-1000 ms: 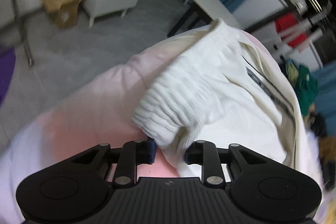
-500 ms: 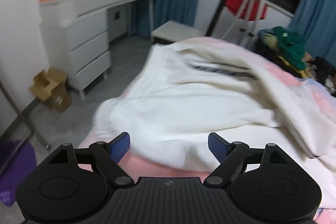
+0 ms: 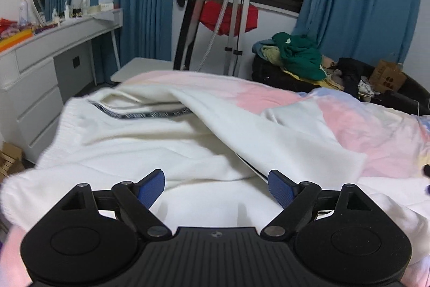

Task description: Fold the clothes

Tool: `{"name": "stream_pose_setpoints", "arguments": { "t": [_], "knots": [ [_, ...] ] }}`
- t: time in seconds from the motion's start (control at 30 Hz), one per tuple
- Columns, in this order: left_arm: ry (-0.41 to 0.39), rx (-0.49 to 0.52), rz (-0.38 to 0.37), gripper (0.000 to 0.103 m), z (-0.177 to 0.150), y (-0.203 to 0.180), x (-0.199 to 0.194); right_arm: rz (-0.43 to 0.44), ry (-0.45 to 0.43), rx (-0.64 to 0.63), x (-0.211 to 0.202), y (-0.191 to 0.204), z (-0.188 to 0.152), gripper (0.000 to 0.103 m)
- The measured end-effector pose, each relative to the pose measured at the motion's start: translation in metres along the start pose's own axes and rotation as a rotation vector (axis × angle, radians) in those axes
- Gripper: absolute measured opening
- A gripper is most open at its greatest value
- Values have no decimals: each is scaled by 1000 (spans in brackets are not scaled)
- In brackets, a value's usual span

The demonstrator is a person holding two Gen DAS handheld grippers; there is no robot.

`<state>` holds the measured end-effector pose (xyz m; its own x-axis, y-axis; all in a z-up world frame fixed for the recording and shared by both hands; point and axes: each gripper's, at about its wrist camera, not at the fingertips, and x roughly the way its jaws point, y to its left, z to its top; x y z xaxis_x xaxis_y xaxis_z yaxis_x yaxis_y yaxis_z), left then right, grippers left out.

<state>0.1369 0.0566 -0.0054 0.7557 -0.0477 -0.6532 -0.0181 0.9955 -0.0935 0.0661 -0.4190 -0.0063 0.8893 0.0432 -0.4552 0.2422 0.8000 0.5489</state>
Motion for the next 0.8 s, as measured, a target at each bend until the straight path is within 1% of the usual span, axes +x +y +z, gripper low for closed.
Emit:
{"name": "stream_pose_setpoints", "arguments": {
  "t": [0.03, 0.1, 0.2, 0.3, 0.4, 0.43, 0.5, 0.57, 0.63, 0.67, 0.73, 0.8],
  "knots": [
    [4, -1, -8, 86, -3, -2, 7, 32, 47, 37, 10, -2, -2, 64],
    [11, -2, -25, 86, -8, -7, 22, 58, 116, 120, 38, 1, -8, 64],
    [21, -5, -50, 86, -16, -14, 43, 97, 220, 244, 81, 5, -18, 59],
    [43, -17, -45, 86, -21, -5, 50, 132, 320, 367, 123, 10, -27, 59],
    [56, -19, -31, 86, -22, -3, 60, 106, 364, 444, 159, 22, -42, 59],
    [57, -14, -30, 86, -22, -4, 62, 104, 382, 461, 170, 24, -45, 61],
    [55, 0, -20, 86, -22, -4, 66, 67, 393, 438, 183, 31, -45, 62],
    [51, 13, -7, 86, -22, -5, 69, 54, 411, 421, 193, 36, -42, 63],
    [59, 2, -17, 86, -22, -4, 74, 50, 425, 402, 195, 41, -37, 63],
    [68, -7, -21, 86, -22, -3, 76, 55, 428, 389, 192, 44, -35, 62],
    [84, -28, -32, 86, -22, 0, 80, 92, 423, 342, 182, 51, -32, 59],
    [87, -42, -41, 86, -22, 3, 81, 146, 424, 366, 174, 53, -31, 60]
  ]
}}
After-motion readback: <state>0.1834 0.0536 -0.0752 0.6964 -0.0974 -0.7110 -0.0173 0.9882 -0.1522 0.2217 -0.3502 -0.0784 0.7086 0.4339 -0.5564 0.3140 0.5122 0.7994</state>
